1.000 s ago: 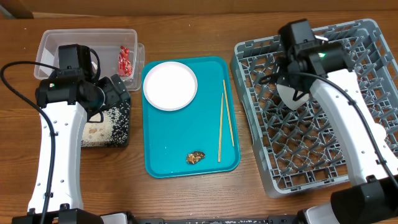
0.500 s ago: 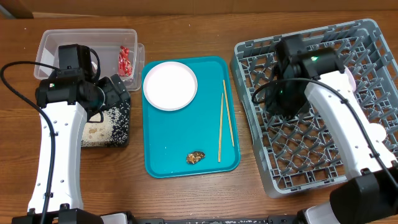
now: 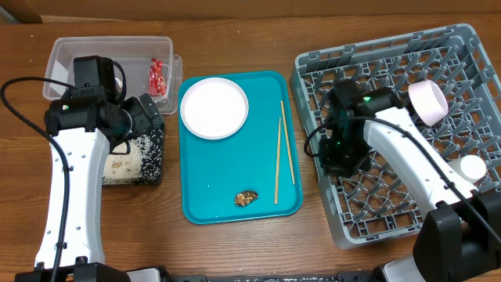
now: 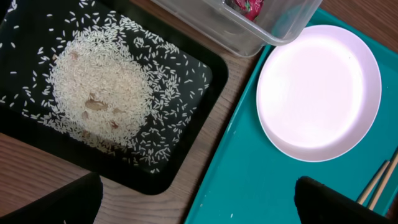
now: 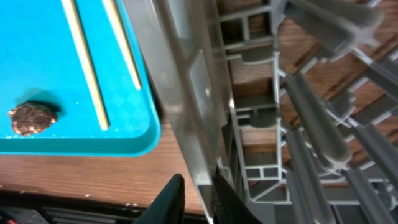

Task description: Sort waste into correct bins and load items into the dishwasher

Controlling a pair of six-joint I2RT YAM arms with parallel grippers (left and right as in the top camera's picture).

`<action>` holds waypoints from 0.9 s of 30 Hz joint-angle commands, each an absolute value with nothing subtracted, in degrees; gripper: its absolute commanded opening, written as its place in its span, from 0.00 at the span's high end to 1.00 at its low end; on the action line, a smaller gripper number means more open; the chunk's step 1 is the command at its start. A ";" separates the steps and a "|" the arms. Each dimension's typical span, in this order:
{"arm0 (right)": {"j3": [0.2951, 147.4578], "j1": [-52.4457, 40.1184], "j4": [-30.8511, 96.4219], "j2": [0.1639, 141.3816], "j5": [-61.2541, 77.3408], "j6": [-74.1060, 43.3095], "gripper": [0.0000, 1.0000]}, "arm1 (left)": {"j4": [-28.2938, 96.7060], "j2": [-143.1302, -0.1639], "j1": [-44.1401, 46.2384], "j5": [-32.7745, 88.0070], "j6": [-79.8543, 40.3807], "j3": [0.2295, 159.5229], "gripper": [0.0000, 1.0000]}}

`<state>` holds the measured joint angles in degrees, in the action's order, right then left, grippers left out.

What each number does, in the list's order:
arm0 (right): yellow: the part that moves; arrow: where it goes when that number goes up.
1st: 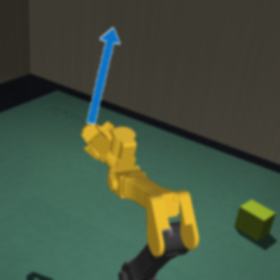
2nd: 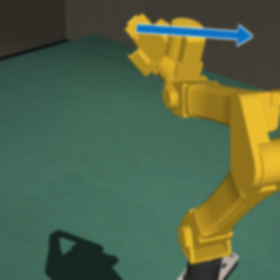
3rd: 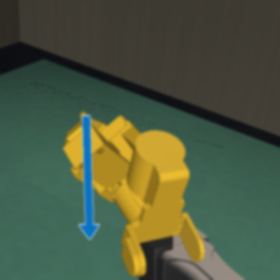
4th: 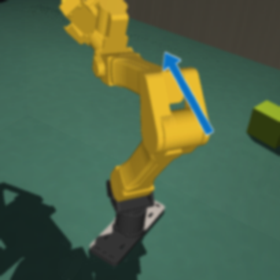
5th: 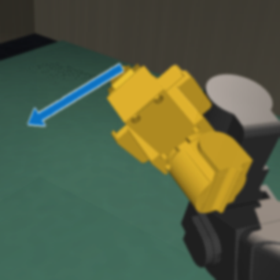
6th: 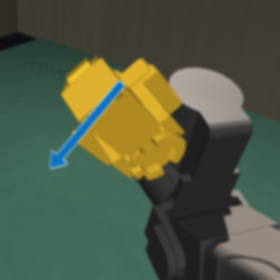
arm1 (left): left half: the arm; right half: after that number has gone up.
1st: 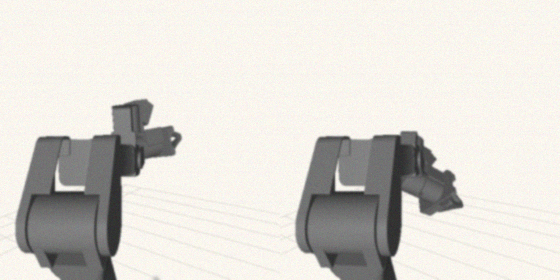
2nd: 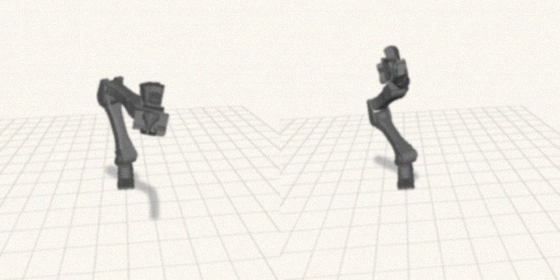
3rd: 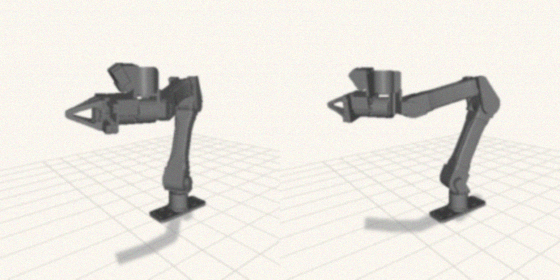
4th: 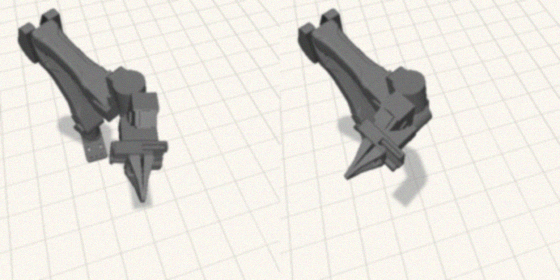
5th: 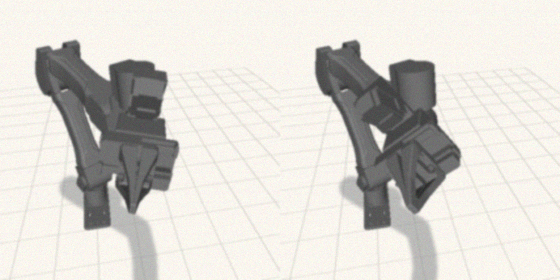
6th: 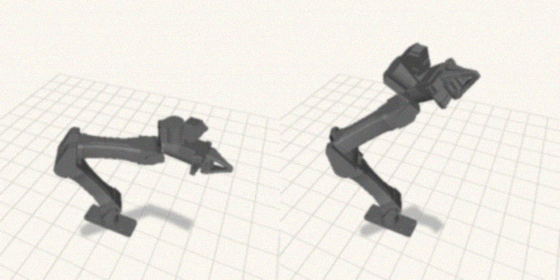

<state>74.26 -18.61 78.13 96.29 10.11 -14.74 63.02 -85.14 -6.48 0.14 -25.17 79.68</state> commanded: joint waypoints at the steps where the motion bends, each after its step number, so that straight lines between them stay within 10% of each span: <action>1: 73.10 -20.47 76.69 96.44 11.90 -15.00 0.82 | 62.98 -84.12 -6.61 -0.60 -25.76 80.84 0.00; 27: 73.10 -20.95 71.77 96.44 17.67 -15.00 0.82 | 62.98 -84.12 -6.61 -0.60 -25.76 80.84 0.00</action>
